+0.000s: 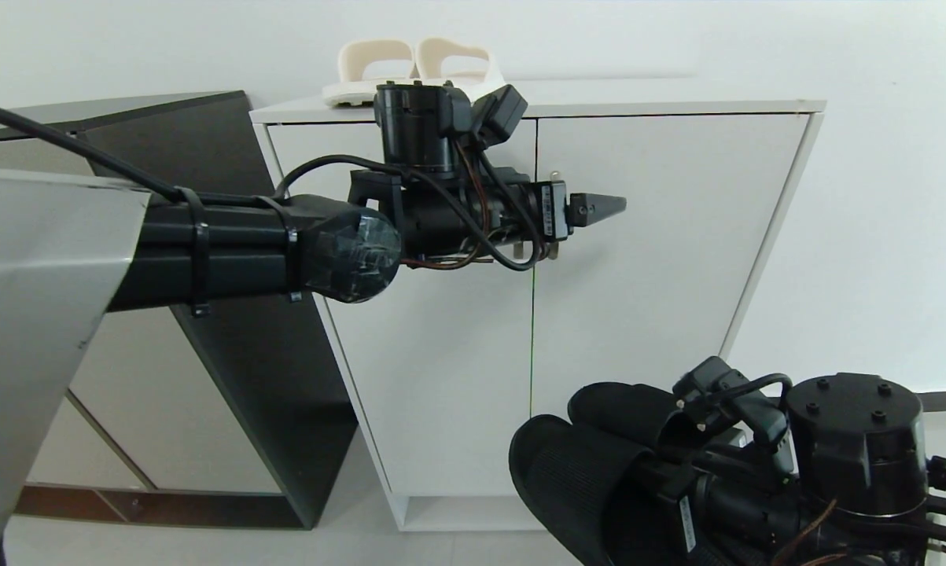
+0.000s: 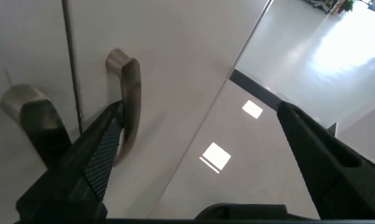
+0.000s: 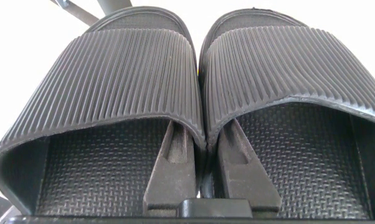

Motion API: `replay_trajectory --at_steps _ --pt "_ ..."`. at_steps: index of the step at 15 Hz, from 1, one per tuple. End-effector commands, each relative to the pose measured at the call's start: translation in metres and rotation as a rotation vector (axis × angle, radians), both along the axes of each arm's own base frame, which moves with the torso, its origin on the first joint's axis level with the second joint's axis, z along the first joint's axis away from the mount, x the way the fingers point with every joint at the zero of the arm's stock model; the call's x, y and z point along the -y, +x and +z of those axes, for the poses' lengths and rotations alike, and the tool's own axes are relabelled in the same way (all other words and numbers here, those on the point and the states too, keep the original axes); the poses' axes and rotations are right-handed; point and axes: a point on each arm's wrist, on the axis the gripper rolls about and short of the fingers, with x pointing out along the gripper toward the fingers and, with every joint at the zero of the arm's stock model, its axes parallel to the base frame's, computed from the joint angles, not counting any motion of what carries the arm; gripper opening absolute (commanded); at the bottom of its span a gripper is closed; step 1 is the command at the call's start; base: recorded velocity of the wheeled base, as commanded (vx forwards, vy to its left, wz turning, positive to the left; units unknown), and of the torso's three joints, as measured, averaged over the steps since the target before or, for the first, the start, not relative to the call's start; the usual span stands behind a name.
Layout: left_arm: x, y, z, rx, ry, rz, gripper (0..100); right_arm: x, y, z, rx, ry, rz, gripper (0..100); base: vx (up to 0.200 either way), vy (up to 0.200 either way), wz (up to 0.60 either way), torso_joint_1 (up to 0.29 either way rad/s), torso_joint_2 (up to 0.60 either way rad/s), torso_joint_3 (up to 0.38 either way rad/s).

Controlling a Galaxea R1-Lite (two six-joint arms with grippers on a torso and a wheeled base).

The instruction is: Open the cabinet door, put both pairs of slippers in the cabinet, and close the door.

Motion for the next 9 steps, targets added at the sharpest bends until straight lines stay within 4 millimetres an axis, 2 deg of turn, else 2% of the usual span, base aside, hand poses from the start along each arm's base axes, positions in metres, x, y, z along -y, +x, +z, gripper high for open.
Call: replay_trajectory --at_steps 1,2,7,9 --pt "0.003 0.001 -0.004 -0.009 0.004 -0.003 100 0.0 0.0 0.0 -0.001 0.001 -0.002 0 0.0 0.0 0.0 0.0 0.0 0.0" --pt "0.003 0.001 -0.004 -0.013 0.001 -0.003 0 0.0 0.0 0.0 -0.002 0.0 -0.002 0 0.0 0.0 0.0 0.0 0.0 0.0" --pt "-0.002 -0.007 0.006 -0.019 -0.024 -0.004 0 0.005 -0.006 0.001 -0.017 0.02 0.061 0 0.0 0.0 0.0 0.0 0.0 0.0" --pt "-0.005 -0.027 0.011 -0.022 -0.017 -0.027 0 0.007 -0.01 0.002 -0.026 0.035 0.107 0 0.0 0.0 0.0 0.0 0.0 0.0"
